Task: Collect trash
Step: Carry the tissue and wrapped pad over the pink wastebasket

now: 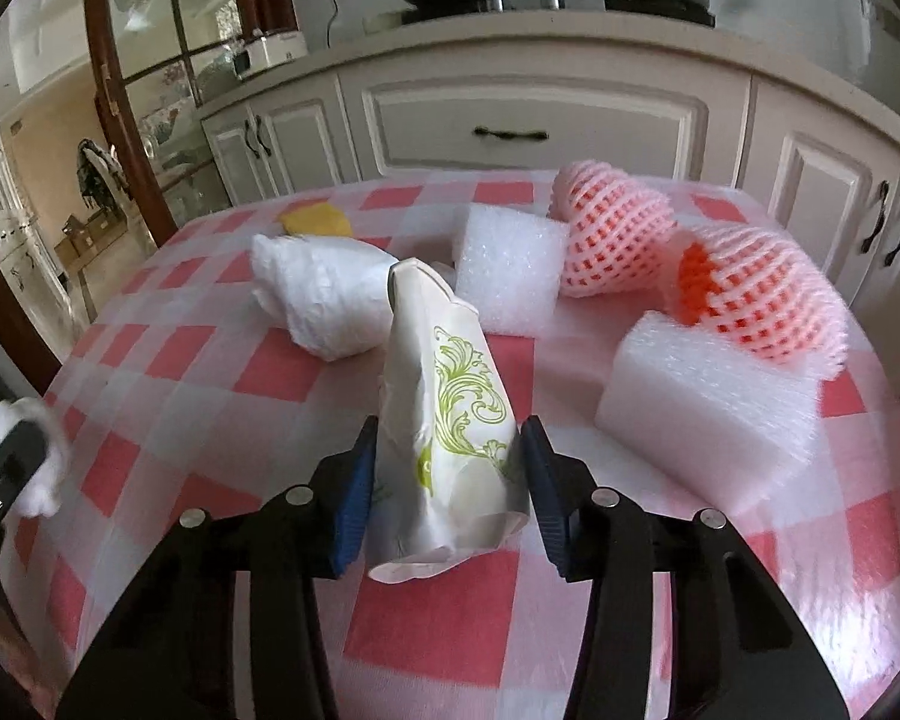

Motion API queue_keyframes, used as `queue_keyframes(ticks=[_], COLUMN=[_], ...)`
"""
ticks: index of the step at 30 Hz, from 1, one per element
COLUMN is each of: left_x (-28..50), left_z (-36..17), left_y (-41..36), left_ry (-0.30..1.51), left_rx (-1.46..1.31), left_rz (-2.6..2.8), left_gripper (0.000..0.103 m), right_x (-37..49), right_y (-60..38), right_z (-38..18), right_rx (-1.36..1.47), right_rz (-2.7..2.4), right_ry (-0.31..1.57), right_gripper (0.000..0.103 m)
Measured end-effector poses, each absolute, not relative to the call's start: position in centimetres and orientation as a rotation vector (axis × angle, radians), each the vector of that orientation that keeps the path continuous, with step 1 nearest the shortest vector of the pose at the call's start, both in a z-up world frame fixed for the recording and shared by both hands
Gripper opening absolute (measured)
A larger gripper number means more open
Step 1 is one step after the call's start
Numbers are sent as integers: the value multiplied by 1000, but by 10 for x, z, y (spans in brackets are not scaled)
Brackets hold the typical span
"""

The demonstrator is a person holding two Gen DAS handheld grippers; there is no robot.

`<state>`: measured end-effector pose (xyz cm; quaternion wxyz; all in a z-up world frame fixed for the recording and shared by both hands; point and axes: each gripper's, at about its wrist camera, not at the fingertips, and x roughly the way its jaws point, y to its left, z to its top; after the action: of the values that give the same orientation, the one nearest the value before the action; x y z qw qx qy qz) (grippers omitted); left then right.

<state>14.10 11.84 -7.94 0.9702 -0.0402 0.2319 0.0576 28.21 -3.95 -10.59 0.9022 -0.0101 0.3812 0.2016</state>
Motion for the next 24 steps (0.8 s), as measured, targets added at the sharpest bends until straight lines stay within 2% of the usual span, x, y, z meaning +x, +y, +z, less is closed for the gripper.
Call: queue_keyframes(ticks=[24], left_x=[117], left_z=[-31], left_y=[27], left_ry=[323], left_rx=[41], left_rz=[-10], left_gripper=[32], right_x=[160], right_y=[-136], right_z=[-26], right_rx=[45], right_rz=[389], right_ry=[479], right_gripper=[45])
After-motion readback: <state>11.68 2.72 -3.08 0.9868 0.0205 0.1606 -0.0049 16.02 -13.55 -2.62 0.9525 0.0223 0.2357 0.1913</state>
